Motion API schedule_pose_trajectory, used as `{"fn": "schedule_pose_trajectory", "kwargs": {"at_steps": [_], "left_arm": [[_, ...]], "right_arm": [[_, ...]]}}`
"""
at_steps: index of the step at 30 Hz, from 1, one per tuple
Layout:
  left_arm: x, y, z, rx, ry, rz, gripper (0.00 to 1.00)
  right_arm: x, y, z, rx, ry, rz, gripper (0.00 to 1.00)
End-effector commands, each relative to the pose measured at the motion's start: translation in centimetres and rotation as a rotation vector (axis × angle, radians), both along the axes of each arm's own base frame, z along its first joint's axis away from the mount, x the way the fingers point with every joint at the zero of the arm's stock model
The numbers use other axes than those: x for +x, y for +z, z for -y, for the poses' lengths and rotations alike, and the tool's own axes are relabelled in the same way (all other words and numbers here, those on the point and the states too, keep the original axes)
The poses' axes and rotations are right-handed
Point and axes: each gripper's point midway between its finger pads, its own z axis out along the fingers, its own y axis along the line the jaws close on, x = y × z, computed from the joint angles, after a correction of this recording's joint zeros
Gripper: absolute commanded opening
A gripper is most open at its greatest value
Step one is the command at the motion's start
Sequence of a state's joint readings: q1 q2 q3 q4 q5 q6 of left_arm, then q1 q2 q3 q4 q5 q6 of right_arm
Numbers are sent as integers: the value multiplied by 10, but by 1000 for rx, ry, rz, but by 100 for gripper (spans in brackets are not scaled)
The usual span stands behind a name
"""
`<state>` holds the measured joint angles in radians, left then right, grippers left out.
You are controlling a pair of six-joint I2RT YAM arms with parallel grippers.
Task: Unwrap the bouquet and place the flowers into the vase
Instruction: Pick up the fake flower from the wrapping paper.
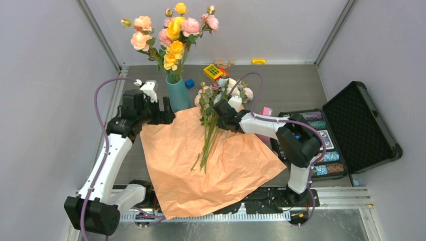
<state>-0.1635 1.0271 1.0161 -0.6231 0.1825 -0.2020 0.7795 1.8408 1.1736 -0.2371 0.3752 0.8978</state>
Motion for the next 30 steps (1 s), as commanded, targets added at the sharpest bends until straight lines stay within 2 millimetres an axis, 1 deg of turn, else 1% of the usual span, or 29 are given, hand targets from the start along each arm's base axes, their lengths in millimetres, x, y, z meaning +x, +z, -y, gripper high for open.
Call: {"fn": "schedule_pose_trajectory", "kwargs": {"at_steps": [1,3,6,11,12,13,14,15,16,17,18,19,23,27,30], "left_arm": [[-2,3,-3,11,3,18,89],[-2,4,-3,11,4,20,90],[-2,3,-3,13,5,17,89],[-2,3,-4,15,8,18,89],[-2,3,-4,16,9,18,89],[-2,3,-4,17,11,18,89],[-2,3,-4,17,11,20,89],[-2,3,-4,17,11,19,89],[-2,3,-5,18,12,20,89],[-1,2,-5,19,13,18,89],[-1,3,-5,19,14,18,89],[-2,2,-5,19,13,18,89],[-1,1,-6,23,16,17,89],[-2,1,-6,24,17,16,89],[-3,3,-2,11,-3,21,89]], "right_arm": [[10,3,-1,23,-51,47,1],[10,10,3,39,-70,69,0],[11,23,17,52,-135,115,0],[8,52,28,152,-199,203,0],[8,61,29,170,-204,224,0],[8,62,32,175,-209,237,0],[7,71,33,186,-208,257,0],[7,72,36,186,-212,269,0],[6,79,38,190,-207,285,0],[6,81,40,195,-208,300,0],[6,90,40,208,-202,325,0],[5,88,43,201,-204,329,0],[1,98,54,199,-208,376,0],[-2,117,64,192,-196,436,0],[-5,128,67,196,-168,474,0]]}}
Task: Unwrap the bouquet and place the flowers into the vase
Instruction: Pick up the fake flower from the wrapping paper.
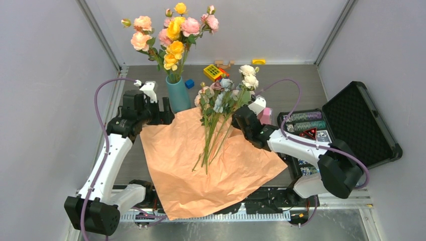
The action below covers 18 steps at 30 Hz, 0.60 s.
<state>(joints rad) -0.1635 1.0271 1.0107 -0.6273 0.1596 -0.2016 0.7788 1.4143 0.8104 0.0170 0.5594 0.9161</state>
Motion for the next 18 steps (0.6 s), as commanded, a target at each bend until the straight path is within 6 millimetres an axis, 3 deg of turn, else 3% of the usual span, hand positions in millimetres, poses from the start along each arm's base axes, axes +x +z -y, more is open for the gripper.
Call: {"fn": "schedule_pose_trajectory", "kwargs": {"at_steps": [1,11,14,18], "left_arm": [[-3,7,6,-19,-43,34,89],[-27,29,67,-116,-326,121,88],[-34,48,89,-175,-373,147,88],[-50,93,127,-409,-448,217,87]], "right_arm": [[8,56,8,38,-10,184,0],[-34,109,-18,87,340,314,0],[-48,128,-24,119,428,352,0],[-68,151,-38,174,554,389,0]]}}
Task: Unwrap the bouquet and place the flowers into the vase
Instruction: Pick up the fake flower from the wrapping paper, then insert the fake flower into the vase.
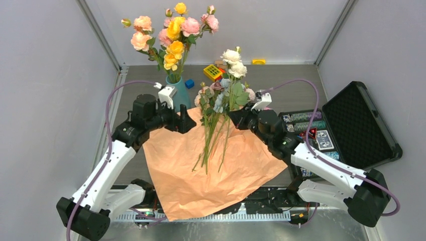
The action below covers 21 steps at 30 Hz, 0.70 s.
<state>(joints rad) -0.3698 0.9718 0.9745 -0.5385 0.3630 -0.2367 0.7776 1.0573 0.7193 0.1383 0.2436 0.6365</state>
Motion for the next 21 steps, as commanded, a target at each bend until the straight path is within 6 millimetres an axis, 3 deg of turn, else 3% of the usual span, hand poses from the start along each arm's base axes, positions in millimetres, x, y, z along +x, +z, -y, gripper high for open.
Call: {"fn": "schedule_pose_trajectory", "kwargs": {"at_steps": [1,4,7,12,19,21], "left_arm": [[-13,86,45,-350,-112,136,88],[-22,127,58,-579,-142,145,89],[-24,142,62,-679,-153,123,89],[-25,135,69,-706,-159,42,89],[-30,124,80,-722,-181,-21,89],[-32,121,82,-721,-187,-31,85]], "right_arm": [[-25,51,-25,76,211,114,0],[-42,61,-42,106,345,121,0],[-54,75,-55,142,439,129,0],[-76,93,-74,200,589,136,0],[-89,105,-87,259,671,142,0],[-91,106,-90,263,683,142,0]]}}
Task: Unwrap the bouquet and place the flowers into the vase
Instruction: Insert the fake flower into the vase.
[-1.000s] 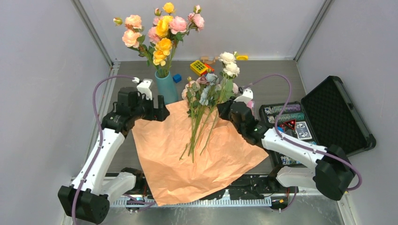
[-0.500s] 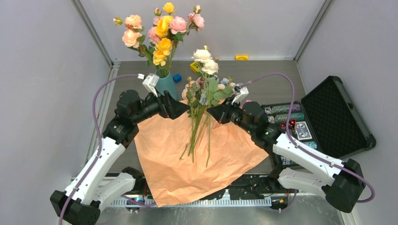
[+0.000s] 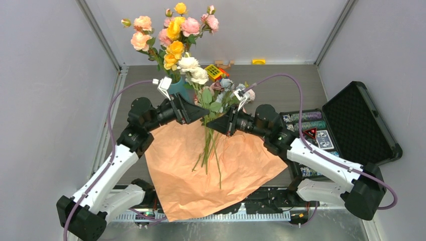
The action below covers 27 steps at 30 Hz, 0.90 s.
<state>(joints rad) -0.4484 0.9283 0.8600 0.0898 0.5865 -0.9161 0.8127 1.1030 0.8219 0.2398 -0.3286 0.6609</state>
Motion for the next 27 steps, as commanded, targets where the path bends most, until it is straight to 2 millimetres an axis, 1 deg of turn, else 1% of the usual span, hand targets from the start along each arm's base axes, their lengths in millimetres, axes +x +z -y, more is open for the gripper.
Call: {"fn": "schedule_pose_trajectory", "kwargs": {"at_steps": [1,3,8,11,12,16,17,19,24,26,27], "left_arm": [[-8,11,8,-45,-48,26,82],[-7,6,8,-44,-38,12,74],[-6,-2,10,-41,-31,-13,60],[-6,-5,11,-39,-30,-26,45],[-6,-6,12,-41,-29,-31,42],[-7,-4,12,-57,-31,-25,39],[-8,-3,12,-61,-32,-24,37],[-8,-3,13,-62,-34,-24,30],[-9,-5,11,-63,-26,-28,7],[-9,-4,10,-62,-19,-22,0],[-8,-5,9,-58,-13,-24,0]], "right_arm": [[-12,47,-10,115,79,78,0],[-11,49,-11,119,78,73,0],[-13,49,-14,124,96,62,0],[-13,47,-15,120,100,55,0],[-13,47,-15,120,100,54,0],[-12,44,-16,112,100,49,0],[-11,43,-16,107,98,48,0],[-10,41,-16,99,95,42,0],[-8,38,-15,89,81,36,0],[-7,37,-14,84,72,35,0],[-7,36,-14,79,66,32,0]]}}
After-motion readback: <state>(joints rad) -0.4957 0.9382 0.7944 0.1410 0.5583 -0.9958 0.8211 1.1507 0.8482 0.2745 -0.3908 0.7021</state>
